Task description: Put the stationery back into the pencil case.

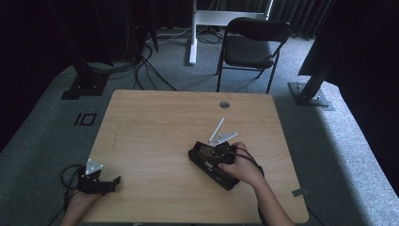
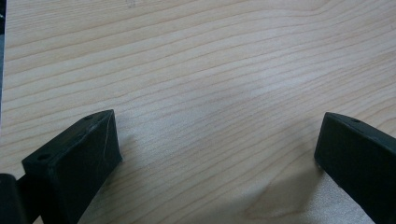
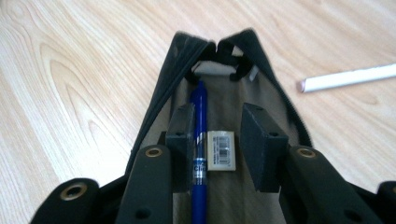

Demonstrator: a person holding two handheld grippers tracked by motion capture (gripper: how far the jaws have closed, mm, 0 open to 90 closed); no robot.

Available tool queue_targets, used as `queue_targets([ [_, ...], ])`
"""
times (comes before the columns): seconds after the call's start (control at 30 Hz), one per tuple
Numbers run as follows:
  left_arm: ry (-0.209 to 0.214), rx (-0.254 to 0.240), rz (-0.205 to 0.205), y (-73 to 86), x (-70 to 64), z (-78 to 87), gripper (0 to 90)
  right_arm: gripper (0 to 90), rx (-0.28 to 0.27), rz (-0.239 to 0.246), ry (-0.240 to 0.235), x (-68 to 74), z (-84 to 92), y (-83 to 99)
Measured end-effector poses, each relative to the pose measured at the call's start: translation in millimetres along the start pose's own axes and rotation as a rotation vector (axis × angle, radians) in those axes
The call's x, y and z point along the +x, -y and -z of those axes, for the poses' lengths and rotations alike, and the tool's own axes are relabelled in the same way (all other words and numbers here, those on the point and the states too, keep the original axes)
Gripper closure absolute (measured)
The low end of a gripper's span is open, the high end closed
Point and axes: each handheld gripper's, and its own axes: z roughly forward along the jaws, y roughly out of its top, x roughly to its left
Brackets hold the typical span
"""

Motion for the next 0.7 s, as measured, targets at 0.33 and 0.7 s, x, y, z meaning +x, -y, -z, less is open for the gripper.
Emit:
queue_targets([
  [0.33,0.0,0.001,-0.002,0.0,0.1,0.1,0.1,65.2,-0.083,-0.014,0.014,-2.7,14.8,-8.7],
  [0.7,0.0,0.0,0.0,0.0,0.0,0.0,0.2,66.4,-0.17,-0.078,0.09,-19.5,17.9,-11.6],
])
